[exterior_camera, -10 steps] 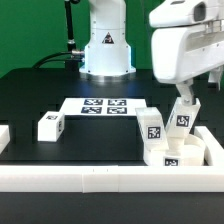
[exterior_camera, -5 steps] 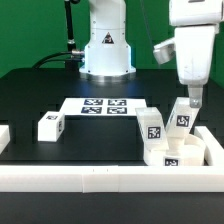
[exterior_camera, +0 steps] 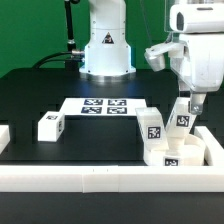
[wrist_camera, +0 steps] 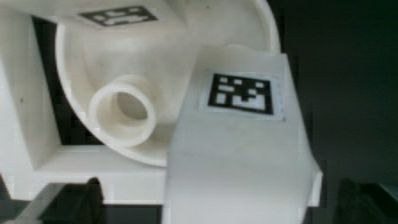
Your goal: Assemble stool
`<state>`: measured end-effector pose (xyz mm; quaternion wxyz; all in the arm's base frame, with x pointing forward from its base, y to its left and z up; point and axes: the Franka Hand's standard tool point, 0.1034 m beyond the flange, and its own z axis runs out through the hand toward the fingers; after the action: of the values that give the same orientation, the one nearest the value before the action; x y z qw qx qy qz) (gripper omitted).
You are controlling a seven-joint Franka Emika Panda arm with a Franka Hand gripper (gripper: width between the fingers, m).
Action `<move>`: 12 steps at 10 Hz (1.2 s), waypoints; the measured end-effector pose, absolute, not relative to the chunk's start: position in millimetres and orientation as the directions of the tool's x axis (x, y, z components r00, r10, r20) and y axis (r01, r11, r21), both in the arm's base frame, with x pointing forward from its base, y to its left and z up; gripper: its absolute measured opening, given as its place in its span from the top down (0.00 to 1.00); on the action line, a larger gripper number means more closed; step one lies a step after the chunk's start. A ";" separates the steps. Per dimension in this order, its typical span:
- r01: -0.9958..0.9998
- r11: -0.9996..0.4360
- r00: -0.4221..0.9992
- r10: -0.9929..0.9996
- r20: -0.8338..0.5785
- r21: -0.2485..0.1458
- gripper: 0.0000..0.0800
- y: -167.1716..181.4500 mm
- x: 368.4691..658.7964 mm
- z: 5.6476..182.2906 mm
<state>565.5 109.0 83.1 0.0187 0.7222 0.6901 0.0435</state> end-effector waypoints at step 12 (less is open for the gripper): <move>0.761 -0.648 0.645 0.761 0.078 0.026 0.58 97.1 565.5 81.0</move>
Offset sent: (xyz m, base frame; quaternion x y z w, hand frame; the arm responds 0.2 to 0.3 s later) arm -0.0007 -0.0067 -0.0038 0.0018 0.0181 -0.0188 0.9997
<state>565.5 97.1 81.0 -0.0044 0.9068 0.4196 0.0411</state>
